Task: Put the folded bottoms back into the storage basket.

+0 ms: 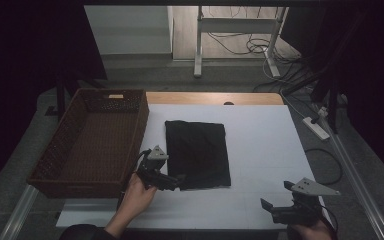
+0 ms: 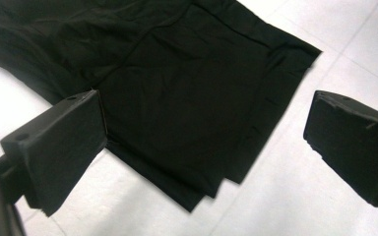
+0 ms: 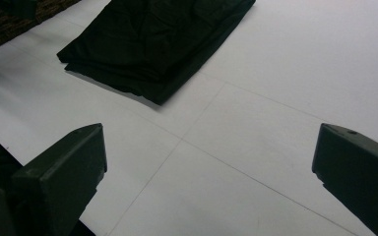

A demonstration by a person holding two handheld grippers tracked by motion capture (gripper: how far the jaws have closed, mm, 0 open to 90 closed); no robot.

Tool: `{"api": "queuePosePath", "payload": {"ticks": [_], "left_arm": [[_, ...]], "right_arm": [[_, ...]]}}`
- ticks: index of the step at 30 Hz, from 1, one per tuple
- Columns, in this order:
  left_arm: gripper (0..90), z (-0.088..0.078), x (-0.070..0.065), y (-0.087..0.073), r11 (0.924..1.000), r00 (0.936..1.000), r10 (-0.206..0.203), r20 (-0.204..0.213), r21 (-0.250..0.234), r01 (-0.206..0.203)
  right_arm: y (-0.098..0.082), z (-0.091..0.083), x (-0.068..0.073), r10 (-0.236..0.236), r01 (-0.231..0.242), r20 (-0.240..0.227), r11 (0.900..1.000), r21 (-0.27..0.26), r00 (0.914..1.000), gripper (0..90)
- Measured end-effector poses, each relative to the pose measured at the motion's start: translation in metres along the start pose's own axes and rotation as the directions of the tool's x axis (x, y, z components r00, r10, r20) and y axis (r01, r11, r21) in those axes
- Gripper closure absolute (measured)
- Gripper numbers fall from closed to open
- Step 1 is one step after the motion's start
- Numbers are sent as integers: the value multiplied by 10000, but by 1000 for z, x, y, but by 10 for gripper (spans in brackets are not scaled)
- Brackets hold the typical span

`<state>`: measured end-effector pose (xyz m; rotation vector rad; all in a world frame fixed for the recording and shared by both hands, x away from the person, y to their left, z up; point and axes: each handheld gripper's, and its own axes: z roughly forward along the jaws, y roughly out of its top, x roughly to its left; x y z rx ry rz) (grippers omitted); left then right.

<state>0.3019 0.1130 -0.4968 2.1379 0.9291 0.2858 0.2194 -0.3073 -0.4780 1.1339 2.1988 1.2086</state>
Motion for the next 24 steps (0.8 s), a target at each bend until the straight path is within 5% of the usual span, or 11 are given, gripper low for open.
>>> {"api": "queuePosePath", "payload": {"ticks": [10,24], "left_arm": [[8,15,18,17,9991,9992,-388,-23,-156,388],[4,38,44,41,9993,9964,-368,-759,-12,368]], "right_arm": [[0,0,0,5,-5,-37,10000,24,10000,10],[0,0,0,9,-9,-32,10000,32,10000,10]]}}
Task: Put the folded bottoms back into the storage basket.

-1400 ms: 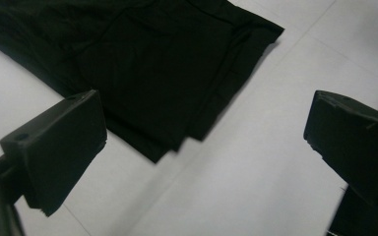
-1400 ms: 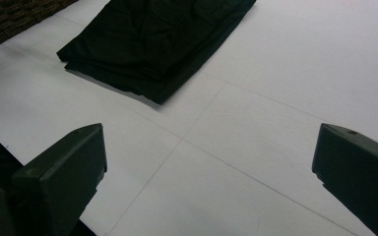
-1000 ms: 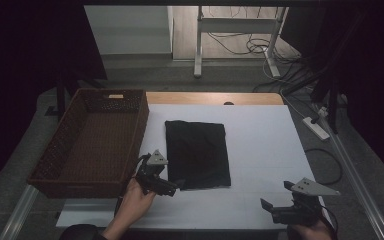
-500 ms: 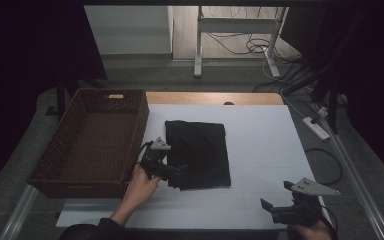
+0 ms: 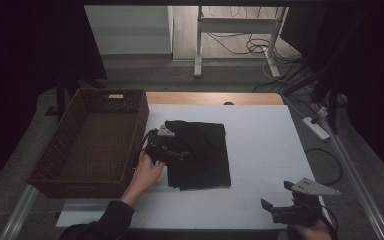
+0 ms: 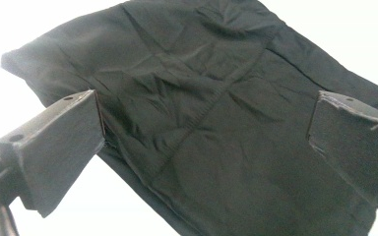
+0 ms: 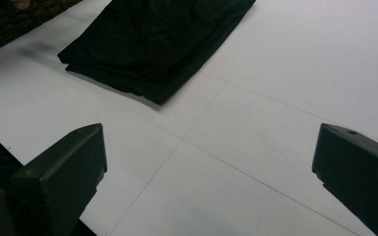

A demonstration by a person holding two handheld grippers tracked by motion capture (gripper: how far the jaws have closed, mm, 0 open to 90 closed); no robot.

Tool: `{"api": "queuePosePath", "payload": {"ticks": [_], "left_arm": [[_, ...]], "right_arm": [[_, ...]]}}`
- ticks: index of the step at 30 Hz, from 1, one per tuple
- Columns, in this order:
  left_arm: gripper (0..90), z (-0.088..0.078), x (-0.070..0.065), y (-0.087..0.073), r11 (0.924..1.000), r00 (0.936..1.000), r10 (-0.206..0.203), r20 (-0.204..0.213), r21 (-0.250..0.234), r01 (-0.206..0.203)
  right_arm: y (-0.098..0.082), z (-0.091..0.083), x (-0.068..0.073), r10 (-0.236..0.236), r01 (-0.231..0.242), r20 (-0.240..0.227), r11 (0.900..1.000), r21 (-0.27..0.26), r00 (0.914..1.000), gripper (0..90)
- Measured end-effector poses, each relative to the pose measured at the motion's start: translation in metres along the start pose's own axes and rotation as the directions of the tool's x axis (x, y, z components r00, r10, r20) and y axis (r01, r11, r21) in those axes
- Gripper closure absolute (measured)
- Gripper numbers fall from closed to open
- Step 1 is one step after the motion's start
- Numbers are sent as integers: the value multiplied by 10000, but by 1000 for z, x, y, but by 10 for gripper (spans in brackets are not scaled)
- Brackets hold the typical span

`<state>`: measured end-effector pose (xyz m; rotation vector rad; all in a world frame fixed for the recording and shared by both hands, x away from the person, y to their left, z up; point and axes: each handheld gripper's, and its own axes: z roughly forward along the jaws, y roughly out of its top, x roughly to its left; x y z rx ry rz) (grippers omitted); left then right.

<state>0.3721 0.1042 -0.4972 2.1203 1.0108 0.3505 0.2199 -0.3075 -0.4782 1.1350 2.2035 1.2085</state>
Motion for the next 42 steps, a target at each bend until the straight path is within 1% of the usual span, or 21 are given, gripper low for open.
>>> {"api": "queuePosePath", "payload": {"ticks": [4,7,8,12,14,15,16,17,23,26,27,28,29,30,31,32,33,34,37,38,42], "left_arm": [[4,7,6,6,9999,9999,-149,-8,-19,149],[3,12,11,12,9999,9997,-163,-185,-16,163],[3,15,14,15,9996,9993,-229,-312,-145,225],[3,19,19,20,9992,9984,-346,-441,-216,336],[3,22,23,22,9987,9979,-456,-461,-235,446],[3,25,28,24,9979,9971,-607,-460,-244,597],[3,25,28,24,9979,9971,-607,-460,-244,597],[3,27,33,25,9969,9964,-732,-436,-322,718],[4,34,42,28,9963,9945,-835,-629,-250,821],[7,39,47,31,9950,9913,-992,-859,-146,984],[19,43,52,33,9938,9901,-1110,-864,-162,1100],[20,43,52,33,9938,9901,-1110,-864,-162,1100],[22,46,57,34,9925,9898,-1209,-751,-298,1190],[24,46,57,34,9925,9898,-1209,-751,-298,1190],[24,49,63,35,9898,9877,-1403,-686,-356,1382],[26,49,63,35,9898,9877,-1403,-686,-356,1382],[25,53,68,35,9873,9858,-1569,-596,-337,1551],[25,53,68,35,9873,9858,-1569,-596,-337,1551],[25,60,74,36,9858,9824,-1677,-822,-93,1675],[25,64,77,36,9861,9813,-1636,-1013,137,1658],[23,70,82,35,9837,9794,-1730,-1040,319,1771]], "right_arm": [[0,0,0,-6,6,3,10000,19,10000,10],[0,0,0,29,-30,-35,10000,-4,10000,10],[0,0,0,19,-19,-16,10000,6,10000,10],[0,0,0,41,-41,-41,10000,-21,10000,10],[0,0,0,46,-46,-36,10000,-23,10000,10],[0,0,-1,46,-46,-47,10000,-30,10000,10],[0,0,-1,43,-43,-50,10000,-32,10000,10],[0,0,-1,37,-37,-56,10000,-34,10000,10],[0,0,-1,38,-38,-74,10000,-40,10000,10],[0,0,0,33,-33,-81,10000,-37,10000,10],[0,0,0,17,-17,-86,10000,-32,10000,10],[0,0,0,17,-17,-86,10000,-32,10000,10],[0,0,0,5,-5,-111,10000,-47,9999,10],[0,0,0,5,-5,-111,10000,-47,9999,10],[0,0,0,5,-5,-115,10000,-48,9999,10],[0,0,0,5,-5,-115,10000,-48,9999,10],[0,0,0,-8,7,-125,10000,-53,9999,10],[0,0,0,-8,7,-125,10000,-53,9999,10],[0,-1,0,-26,25,-137,10000,-58,9999,10],[0,-1,0,-35,34,-141,10000,-56,9999,10],[0,-1,0,-47,46,-158,10000,-63,9999,10]]}}
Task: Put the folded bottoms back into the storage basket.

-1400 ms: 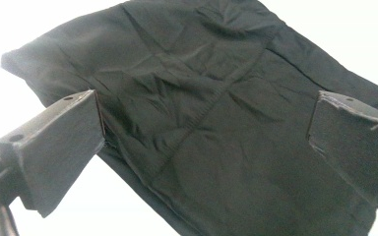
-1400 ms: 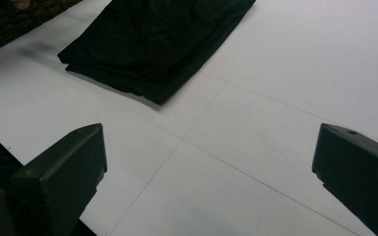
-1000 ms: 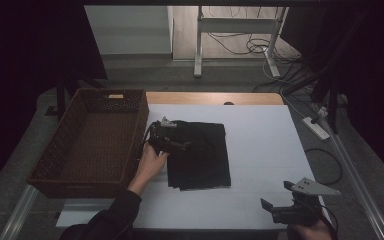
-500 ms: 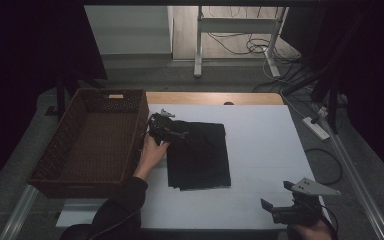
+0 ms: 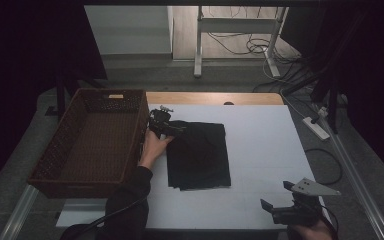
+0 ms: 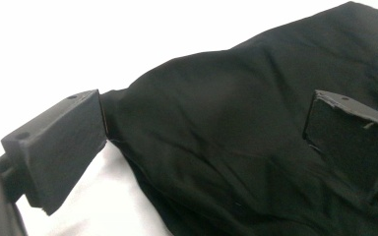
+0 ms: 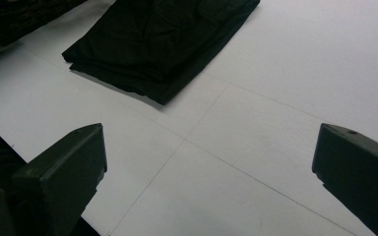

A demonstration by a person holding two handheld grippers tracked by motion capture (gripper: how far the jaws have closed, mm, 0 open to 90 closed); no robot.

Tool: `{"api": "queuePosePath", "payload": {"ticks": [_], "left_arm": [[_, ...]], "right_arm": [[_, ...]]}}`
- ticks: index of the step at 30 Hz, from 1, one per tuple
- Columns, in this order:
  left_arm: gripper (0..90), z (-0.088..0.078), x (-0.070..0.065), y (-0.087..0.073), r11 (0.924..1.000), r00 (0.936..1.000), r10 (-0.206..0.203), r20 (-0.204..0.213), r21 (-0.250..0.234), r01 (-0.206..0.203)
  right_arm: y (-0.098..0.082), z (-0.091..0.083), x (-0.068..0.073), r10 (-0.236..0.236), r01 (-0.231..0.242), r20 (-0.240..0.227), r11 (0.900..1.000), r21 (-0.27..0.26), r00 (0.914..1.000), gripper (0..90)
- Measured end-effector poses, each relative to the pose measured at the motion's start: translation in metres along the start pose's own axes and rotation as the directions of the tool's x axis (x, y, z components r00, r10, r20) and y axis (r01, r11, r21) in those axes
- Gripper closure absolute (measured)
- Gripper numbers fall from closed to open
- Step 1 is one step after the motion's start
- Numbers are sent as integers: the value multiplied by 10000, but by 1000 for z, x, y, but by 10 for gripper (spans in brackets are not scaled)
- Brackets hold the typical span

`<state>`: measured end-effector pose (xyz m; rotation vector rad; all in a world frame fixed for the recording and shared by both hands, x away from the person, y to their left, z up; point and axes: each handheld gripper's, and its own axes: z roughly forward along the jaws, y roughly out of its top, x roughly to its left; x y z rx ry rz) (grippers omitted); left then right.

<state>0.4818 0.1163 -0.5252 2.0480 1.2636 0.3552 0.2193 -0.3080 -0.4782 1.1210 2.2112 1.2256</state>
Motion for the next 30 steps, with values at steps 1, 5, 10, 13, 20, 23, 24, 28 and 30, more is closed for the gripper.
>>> {"api": "queuePosePath", "payload": {"ticks": [1,5,10,13,20,23,24,28,30], "left_arm": [[23,2,1,0,10000,10000,-20,-28,48,20],[22,13,8,-3,9984,9988,-183,-452,530,207],[20,19,13,-7,9956,9961,-320,-826,847,390],[1,22,11,-8,9951,9956,63,-932,984,29],[30,21,8,-8,9955,9942,165,-1061,944,-64],[228,17,4,-9,9961,9960,403,-795,813,-338],[228,16,2,-10,9960,9965,510,-667,766,-459],[603,12,-4,-12,9957,9977,657,-183,663,-643],[695,12,-6,-12,9961,9978,600,278,624,-617]], "right_arm": [[0,0,0,1,-1,0,10000,1,10000,10],[0,0,0,-7,7,-8,10000,4,10000,10],[0,0,0,-12,12,-16,10000,4,10000,10],[0,0,0,-33,33,-11,10000,25,10000,10],[0,1,0,-64,64,1,10000,60,10000,10],[1,1,1,-84,84,-9,9999,99,10000,10],[1,1,1,-84,84,-9,9999,99,10000,10],[1,2,1,-149,149,-1,9998,162,9999,10],[1,2,1,-149,149,-6,9998,165,9999,10]]}}
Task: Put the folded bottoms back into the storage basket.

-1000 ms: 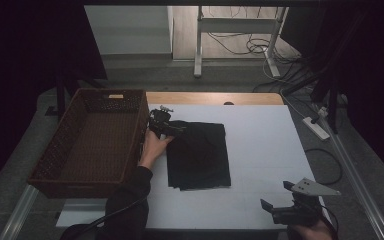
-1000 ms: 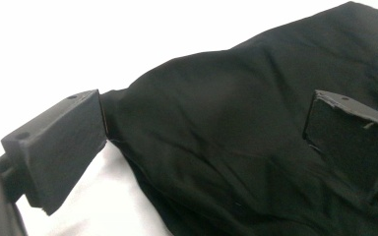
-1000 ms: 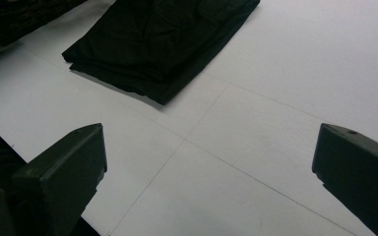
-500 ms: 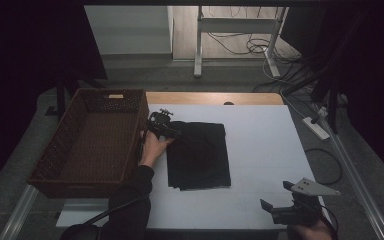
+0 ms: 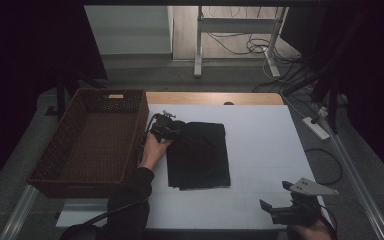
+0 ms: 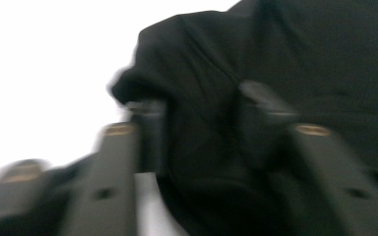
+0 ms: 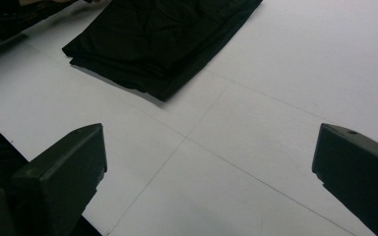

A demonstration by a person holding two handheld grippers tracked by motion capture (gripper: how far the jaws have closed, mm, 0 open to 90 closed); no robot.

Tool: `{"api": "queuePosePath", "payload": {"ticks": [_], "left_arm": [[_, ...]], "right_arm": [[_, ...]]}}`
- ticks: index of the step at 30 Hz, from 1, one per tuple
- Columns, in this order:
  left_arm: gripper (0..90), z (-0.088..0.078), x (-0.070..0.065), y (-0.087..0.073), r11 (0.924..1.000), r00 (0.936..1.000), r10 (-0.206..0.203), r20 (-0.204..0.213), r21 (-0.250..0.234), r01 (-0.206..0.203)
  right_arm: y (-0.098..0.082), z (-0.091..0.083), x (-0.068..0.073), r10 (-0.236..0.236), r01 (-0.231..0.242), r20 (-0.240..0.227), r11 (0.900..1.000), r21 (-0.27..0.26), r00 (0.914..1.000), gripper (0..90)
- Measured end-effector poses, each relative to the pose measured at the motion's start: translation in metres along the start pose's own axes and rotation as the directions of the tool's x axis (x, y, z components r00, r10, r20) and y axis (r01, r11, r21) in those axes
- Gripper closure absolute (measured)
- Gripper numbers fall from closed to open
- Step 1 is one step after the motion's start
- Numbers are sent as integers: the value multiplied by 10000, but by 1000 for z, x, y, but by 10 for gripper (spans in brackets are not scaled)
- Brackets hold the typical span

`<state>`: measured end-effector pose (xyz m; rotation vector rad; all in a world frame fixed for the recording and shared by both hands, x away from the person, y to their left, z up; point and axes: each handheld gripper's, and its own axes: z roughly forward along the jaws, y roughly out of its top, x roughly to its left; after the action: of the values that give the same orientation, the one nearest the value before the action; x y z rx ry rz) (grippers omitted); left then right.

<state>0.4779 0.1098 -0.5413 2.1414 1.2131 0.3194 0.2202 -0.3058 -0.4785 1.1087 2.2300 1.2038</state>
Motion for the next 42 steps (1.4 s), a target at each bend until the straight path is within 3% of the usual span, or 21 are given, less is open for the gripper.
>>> {"api": "queuePosePath", "payload": {"ticks": [1,3,9,17,24,30,33,35,42], "left_arm": [[794,1,-2,-1,10000,10000,15,73,-73,-15],[809,1,-3,-2,9998,9999,114,8,-178,-114],[806,2,3,-10,9969,9984,-266,493,-725,301],[808,2,-1,-12,9960,9998,-13,175,-898,29],[807,2,-1,-13,9955,9998,-108,180,-945,125],[807,2,-2,-13,9953,9999,-53,115,-964,64],[807,2,-2,-14,9953,9999,-65,126,-968,77],[807,2,-2,-14,9953,9999,-66,127,-966,78],[807,2,-2,-14,9951,9999,-64,112,-985,75]], "right_arm": [[0,0,0,6,-6,-5,10000,8,10000,10],[0,0,0,44,-44,-10,10000,-35,10000,10],[0,0,0,57,-57,-53,10000,-22,10000,10],[1,0,-2,158,-158,-182,9999,24,9997,10],[6,3,1,-48,42,-376,9998,-175,9993,10],[15,11,6,-570,557,-836,9983,-177,9949,10],[17,14,7,-571,555,-1011,9983,-188,9932,10],[18,22,9,-648,595,-1377,9973,-423,9884,10],[25,37,12,-754,717,-1765,9971,-271,9814,10]]}}
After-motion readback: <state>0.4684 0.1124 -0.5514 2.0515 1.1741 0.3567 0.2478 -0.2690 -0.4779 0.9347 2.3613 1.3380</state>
